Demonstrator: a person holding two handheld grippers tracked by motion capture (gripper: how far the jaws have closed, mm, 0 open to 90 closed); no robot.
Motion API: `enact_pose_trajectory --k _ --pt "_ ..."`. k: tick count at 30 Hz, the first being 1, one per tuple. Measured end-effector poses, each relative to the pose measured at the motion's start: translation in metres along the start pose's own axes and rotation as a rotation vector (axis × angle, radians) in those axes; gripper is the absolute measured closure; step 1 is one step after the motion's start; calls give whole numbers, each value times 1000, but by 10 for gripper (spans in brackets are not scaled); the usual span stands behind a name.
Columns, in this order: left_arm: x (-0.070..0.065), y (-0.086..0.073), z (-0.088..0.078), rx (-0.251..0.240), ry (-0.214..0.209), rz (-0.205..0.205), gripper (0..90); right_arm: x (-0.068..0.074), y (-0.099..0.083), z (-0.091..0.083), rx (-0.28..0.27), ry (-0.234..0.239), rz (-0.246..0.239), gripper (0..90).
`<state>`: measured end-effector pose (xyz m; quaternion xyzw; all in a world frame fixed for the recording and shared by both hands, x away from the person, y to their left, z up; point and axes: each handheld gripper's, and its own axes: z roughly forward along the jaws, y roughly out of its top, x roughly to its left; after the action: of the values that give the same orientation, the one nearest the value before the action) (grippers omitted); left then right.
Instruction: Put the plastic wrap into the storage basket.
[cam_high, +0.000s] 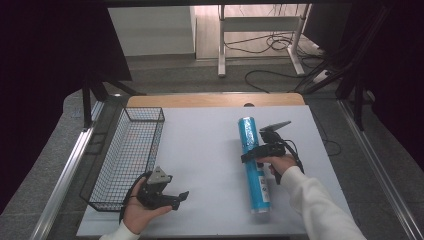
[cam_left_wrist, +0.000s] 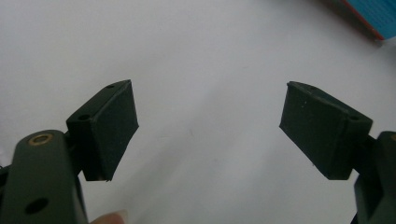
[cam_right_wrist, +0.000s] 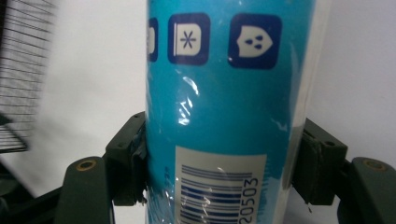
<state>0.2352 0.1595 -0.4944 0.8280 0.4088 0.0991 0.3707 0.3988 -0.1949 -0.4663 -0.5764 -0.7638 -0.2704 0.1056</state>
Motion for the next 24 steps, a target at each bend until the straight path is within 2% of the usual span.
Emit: enact_pose_trajectory --k 1,2,3,5,7,8,11,15,20,24 --pt "0 0 0 -2 0 -1 189 1 0 -4 -19 32 -11 318" --pt "0 0 0 -2 0 -1 189 1 0 -4 -19 32 -11 318" --pt "0 0 0 -1 1 0 189 2 -1 -7 -37 57 -15 319" --pt "0 0 0 -1 1 0 189 2 -1 -9 -40 70 -19 319" --pt "0 0 0 0 1 -3 189 3 -1 -12 -67 113 -7 320" --pt "0 0 0 0 1 -3 189 3 -1 -12 -67 113 -7 320" --pt "1 0 0 0 0 -6 189 4 0 -17 -94 155 4 321" --pt "0 0 0 2 0 -6 189 8 1 -22 -109 167 -19 321" --pt "0 0 0 0 1 -6 189 11 1 -24 -136 201 -13 322" --pt "1 0 -1 -6 -3 -12 189 17 1 -28 -154 218 -42 322"
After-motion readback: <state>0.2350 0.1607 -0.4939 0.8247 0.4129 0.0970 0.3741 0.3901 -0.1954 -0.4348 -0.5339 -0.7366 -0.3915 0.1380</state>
